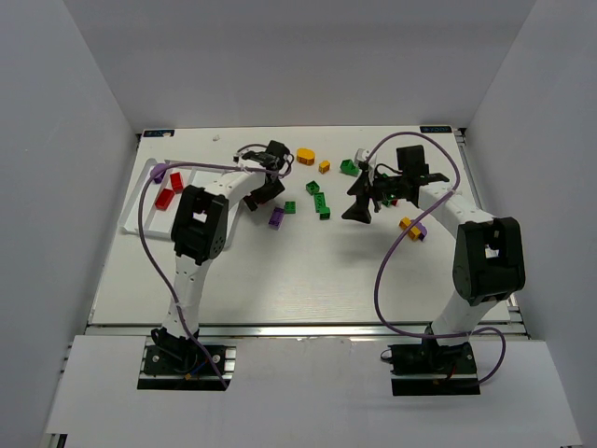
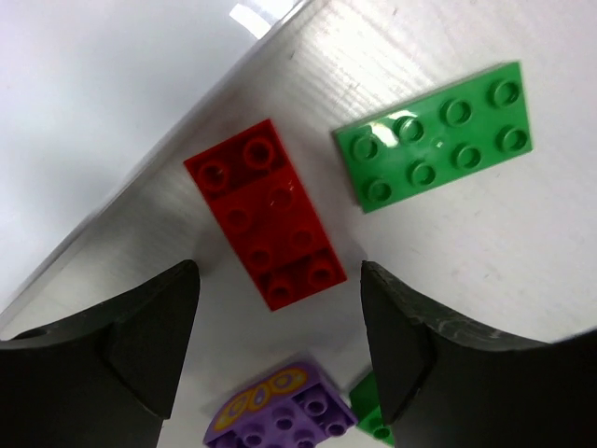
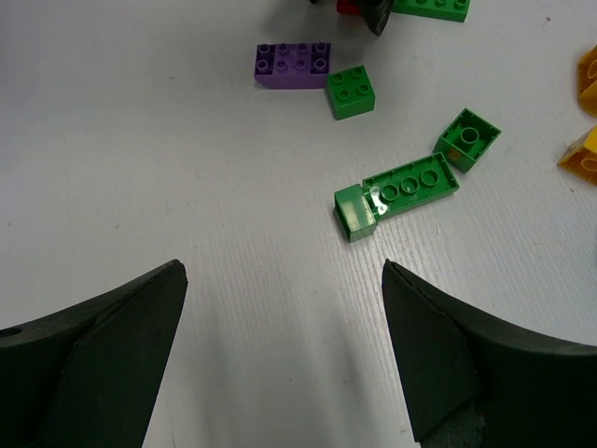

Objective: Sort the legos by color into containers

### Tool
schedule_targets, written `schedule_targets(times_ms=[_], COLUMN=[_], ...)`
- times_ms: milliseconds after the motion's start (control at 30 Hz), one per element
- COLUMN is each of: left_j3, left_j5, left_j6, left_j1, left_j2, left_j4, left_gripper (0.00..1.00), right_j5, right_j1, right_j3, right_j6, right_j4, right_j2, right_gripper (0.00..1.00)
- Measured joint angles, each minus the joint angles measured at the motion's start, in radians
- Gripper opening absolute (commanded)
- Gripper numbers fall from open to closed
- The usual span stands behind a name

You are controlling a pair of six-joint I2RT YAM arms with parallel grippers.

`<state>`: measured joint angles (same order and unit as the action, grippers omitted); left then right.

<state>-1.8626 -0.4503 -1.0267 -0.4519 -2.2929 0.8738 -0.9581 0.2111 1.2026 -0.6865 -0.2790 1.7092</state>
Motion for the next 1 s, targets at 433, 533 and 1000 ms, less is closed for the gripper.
schedule_targets(times_ms=[433,533,1000], left_j3=[-0.040,-0.035,0.273], left_j5=[-0.045,-0.047,0.158], left_j6=[-0.016,-0.013,0.146], left_j1=[0.005,0.005,-0.040], left_j2=[-0.028,-0.028,0.171], left_j4=[-0.009,-0.022,-0.222], left_gripper=[0.45,0.38,0.14], right_j5=[-0.010,-0.011,-0.014], right_j1=[-0.018,-0.021,-0.026], right_j3=[0.000,0.000,-0.001], right_j6=[0.000,0.000,0.000], right_j4=[0.000,0.001,0.005], right_j2=[0.000,0.000,0.000], right_gripper=[0.89,0.89,0.89])
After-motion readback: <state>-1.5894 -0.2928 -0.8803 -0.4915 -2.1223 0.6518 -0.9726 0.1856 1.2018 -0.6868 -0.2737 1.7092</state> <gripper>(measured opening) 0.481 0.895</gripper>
